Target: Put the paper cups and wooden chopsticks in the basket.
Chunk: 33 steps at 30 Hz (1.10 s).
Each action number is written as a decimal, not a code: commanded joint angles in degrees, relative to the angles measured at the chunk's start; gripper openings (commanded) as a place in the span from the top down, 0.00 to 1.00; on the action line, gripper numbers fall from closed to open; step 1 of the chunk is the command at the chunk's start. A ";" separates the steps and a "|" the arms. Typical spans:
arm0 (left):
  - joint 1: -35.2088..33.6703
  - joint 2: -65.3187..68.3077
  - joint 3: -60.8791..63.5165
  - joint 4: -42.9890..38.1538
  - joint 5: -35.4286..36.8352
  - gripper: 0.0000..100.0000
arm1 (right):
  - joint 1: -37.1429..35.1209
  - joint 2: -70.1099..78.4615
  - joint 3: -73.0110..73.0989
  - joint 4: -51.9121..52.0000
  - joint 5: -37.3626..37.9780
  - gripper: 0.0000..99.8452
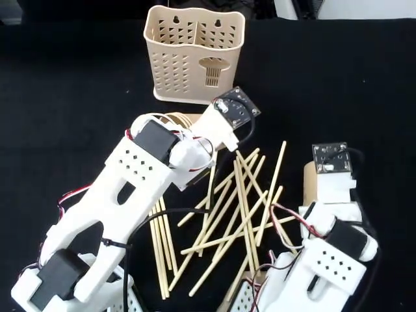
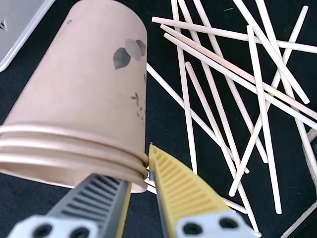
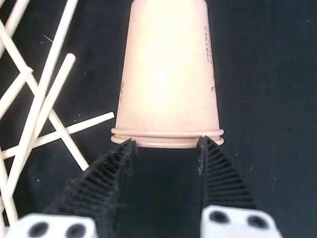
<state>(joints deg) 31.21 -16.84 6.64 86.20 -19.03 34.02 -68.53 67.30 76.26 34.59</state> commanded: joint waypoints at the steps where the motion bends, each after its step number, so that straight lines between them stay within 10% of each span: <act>1: -0.66 -2.37 -0.31 0.00 0.00 0.97 | 0.00 4.35 1.19 -5.10 -0.26 0.81; 22: -2.86 -2.20 -0.31 -0.09 -0.26 0.97 | 0.00 4.53 -6.73 -3.43 -5.19 0.81; 33: -7.96 -2.20 -0.31 0.18 -0.26 0.97 | -5.80 -22.90 6.29 -1.85 -5.10 0.81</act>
<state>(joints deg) 23.74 -16.84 6.64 86.20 -19.03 29.36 -85.32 73.10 73.71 29.76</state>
